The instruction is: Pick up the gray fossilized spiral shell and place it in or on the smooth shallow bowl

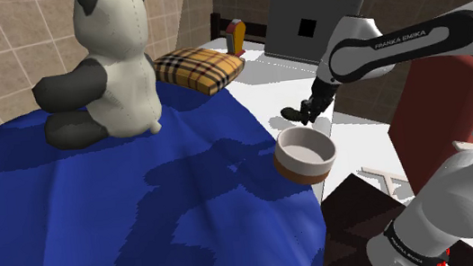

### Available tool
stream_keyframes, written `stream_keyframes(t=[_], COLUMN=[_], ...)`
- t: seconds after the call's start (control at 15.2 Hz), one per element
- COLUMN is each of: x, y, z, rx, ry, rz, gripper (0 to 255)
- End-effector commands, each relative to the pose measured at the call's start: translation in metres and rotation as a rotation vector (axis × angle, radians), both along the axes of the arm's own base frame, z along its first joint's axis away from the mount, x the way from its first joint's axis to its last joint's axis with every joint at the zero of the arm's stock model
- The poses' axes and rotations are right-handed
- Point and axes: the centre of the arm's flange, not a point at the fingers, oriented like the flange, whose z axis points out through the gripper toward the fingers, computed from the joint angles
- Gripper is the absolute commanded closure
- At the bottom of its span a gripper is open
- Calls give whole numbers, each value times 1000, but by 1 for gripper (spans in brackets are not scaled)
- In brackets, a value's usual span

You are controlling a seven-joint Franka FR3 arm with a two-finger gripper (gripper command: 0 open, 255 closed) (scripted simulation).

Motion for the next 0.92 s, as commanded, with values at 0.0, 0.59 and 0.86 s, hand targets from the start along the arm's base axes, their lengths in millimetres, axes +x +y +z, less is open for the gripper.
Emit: stream_keyframes(t=[0.0,0.59,0.86], x=[15,149,161], y=[-5,-56,-61], z=[2,2,-15], rx=[6,58,63], ry=[18,182,198], rz=[-13,-131,-142], gripper=[0,0,0])
